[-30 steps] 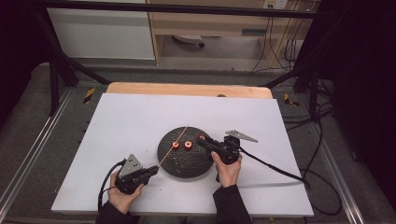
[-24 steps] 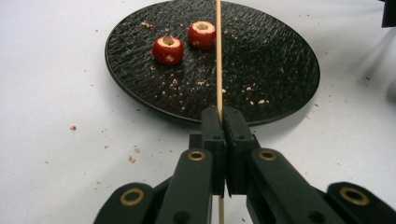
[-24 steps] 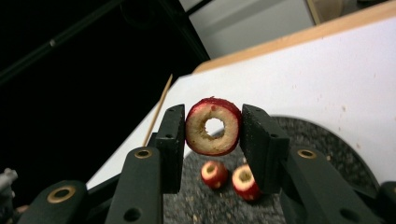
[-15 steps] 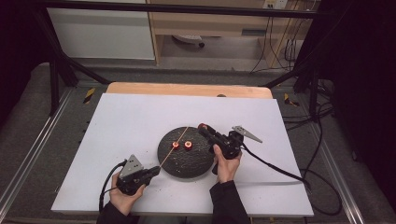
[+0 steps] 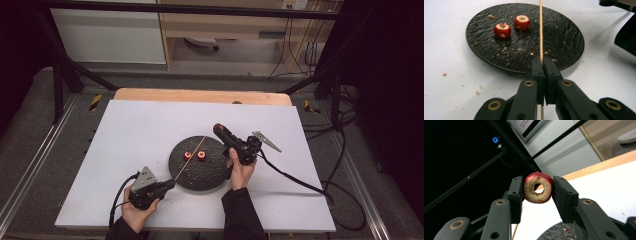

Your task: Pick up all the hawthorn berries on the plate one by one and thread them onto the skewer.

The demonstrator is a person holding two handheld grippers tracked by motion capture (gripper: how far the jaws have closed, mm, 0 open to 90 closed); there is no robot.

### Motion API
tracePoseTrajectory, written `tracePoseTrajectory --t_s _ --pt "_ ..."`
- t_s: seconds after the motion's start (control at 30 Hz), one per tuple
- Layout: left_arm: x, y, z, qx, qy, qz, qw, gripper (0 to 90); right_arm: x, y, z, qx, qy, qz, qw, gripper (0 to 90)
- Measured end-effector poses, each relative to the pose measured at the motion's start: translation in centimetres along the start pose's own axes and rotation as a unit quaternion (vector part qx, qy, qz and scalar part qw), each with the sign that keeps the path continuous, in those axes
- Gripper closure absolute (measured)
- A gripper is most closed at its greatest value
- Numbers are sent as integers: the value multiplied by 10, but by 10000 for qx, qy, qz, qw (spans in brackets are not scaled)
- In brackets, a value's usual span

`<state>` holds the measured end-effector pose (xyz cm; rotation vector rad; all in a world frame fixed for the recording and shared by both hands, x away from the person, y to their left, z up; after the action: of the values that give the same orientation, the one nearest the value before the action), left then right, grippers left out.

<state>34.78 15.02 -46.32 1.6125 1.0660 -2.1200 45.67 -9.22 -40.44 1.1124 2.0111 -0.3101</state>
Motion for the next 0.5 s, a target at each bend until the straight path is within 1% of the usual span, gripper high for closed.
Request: tracePoseTrajectory --t_s 0.17,0.3,0.5 --pt "-1 6 6 46 -57 25 10000 881 3 0 -1 -59 12 136 9999 620" --pt "-2 9 10 75 -112 69 9999 881 5 -1 -1 -89 33 192 9998 620" --pt "-2 10 12 116 -122 71 9998 881 6 -1 -2 -115 37 306 9995 620"
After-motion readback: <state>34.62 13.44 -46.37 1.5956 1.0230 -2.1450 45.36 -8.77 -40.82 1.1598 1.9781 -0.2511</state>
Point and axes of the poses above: each handheld gripper's, and its own axes: y roughly forward along the jaws, x roughly out of its underside, z roughly to its right, the point moved 5 cm from there along y, roughly forward along the jaws, and after that the axes turned 7 degrees about z, right-handed, at the moved point
